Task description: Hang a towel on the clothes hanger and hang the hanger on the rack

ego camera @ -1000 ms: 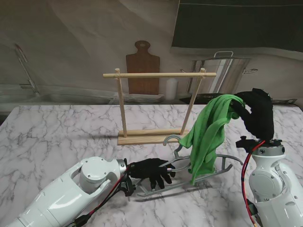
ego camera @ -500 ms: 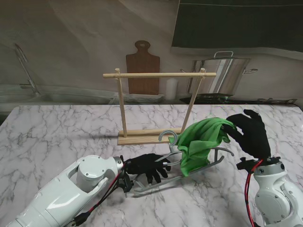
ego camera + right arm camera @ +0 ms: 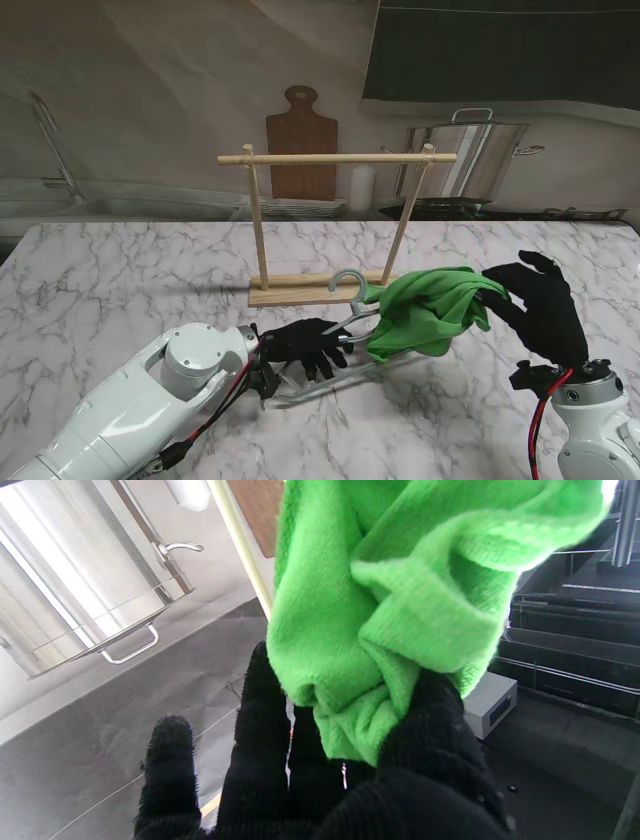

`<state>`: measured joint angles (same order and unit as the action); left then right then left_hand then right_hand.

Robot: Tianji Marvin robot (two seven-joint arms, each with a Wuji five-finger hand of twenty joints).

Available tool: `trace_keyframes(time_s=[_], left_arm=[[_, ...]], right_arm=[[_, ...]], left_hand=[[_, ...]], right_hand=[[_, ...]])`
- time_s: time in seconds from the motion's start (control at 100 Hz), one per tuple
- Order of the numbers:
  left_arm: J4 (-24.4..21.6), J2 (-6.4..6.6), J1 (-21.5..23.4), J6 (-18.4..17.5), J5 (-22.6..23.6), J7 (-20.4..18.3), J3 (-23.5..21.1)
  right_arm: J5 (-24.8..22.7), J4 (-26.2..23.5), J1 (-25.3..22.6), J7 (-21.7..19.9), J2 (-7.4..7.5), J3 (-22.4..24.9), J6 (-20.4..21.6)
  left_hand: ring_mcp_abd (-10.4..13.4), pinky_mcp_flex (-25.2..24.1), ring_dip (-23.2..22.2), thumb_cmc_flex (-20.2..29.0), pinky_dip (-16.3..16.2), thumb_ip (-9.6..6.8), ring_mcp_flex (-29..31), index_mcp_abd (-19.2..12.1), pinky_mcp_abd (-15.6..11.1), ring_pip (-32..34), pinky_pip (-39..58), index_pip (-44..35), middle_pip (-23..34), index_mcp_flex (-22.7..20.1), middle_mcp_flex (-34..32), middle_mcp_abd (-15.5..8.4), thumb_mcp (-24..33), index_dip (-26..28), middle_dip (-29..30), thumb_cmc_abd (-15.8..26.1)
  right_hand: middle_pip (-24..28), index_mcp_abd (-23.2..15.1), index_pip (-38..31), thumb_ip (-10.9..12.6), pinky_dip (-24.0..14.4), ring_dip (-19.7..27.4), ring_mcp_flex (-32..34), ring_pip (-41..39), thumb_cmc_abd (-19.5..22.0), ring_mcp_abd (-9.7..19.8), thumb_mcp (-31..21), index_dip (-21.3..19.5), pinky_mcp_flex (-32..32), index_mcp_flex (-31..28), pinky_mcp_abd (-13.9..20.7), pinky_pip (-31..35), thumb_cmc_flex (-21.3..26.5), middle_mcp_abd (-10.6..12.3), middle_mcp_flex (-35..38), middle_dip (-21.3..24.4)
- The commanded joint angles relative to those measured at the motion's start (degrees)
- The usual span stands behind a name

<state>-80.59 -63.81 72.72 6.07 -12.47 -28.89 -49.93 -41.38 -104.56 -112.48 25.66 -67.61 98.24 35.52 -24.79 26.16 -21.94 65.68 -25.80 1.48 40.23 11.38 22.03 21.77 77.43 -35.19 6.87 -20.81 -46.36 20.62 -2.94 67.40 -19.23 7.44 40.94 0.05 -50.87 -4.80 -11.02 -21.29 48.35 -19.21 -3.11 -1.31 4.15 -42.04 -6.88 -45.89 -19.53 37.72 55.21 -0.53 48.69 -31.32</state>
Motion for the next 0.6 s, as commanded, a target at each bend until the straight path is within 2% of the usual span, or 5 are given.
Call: trace_keyframes(time_s=[0.0, 0.2, 0.43, 0.59], left_arm=[[0.6, -0.49, -0.2, 0.3, -0.6, -0.5, 0.1], [0.8, -0.87, 0.2, 0.6, -2.0, 0.0, -0.7], [0.4, -0.83, 0.5, 0.7, -1.8, 0.3, -1.4], [0.5, -0.97, 0.7, 0.9, -1.5, 1.2, -2.2]], right_arm=[[0.4, -0.9, -1.0, -0.8, -0.04, 0.3, 0.3], [2.0, -1.1, -1.6, -4.0, 0.39, 0.5, -0.8], [2.6, -1.9, -2.4, -8.0, 1.19, 0.2, -3.4], [2.7, -2.9, -3.6, -9.3, 1.36, 1.3, -3.6]], left_hand=[[-1.7, -0.4, 0.1, 4.6, 0.4, 0.16, -0.1, -2.4, -0.1, 0.1, -19.8, 0.0, -0.1, -1.8, -1.7, 0.0, 0.7, 0.2, 0.0, 4.7], [-1.8, -0.3, 0.1, 4.7, 0.4, 0.15, 0.1, -2.2, 0.0, 0.1, -19.7, 0.0, 0.0, -1.9, -1.8, 0.0, 0.7, 0.3, 0.0, 4.6], [-1.9, -0.2, 0.1, 4.8, 0.3, 0.13, 0.1, -2.0, -0.1, 0.2, -19.6, 0.1, -0.1, -2.0, -1.8, 0.0, 0.7, 0.3, 0.0, 4.6], [-1.8, -0.2, 0.1, 4.9, 0.3, 0.11, 0.2, -1.8, 0.0, 0.3, -19.6, 0.1, 0.0, -2.2, -1.9, 0.1, 0.7, 0.3, 0.0, 4.4]], right_hand=[[0.9, -4.9, -3.0, 1.9, -0.5, -1.0, 0.5, -0.4, 2.0, 0.8, -2.4, 0.0, 0.3, -2.1, -0.3, -1.4, 5.0, 1.0, 0.8, -0.1], [0.5, -4.5, -2.5, 1.9, -0.5, -1.1, 0.7, -0.3, 1.5, 0.4, -2.5, -0.1, 0.3, -2.6, -0.6, -1.7, 5.2, 0.5, 1.2, -0.1], [0.2, -3.9, -1.9, 1.9, -0.7, -1.3, 1.2, -0.4, 0.8, -0.3, -2.5, -0.1, 0.0, -3.6, -1.2, -1.9, 5.6, -0.1, 2.1, -0.3], [-0.1, -3.5, -1.5, 1.9, -0.8, -1.5, 1.5, -0.4, 0.4, -0.6, -2.6, -0.2, 0.0, -4.1, -1.4, -2.1, 5.8, -0.6, 2.5, -0.4]])
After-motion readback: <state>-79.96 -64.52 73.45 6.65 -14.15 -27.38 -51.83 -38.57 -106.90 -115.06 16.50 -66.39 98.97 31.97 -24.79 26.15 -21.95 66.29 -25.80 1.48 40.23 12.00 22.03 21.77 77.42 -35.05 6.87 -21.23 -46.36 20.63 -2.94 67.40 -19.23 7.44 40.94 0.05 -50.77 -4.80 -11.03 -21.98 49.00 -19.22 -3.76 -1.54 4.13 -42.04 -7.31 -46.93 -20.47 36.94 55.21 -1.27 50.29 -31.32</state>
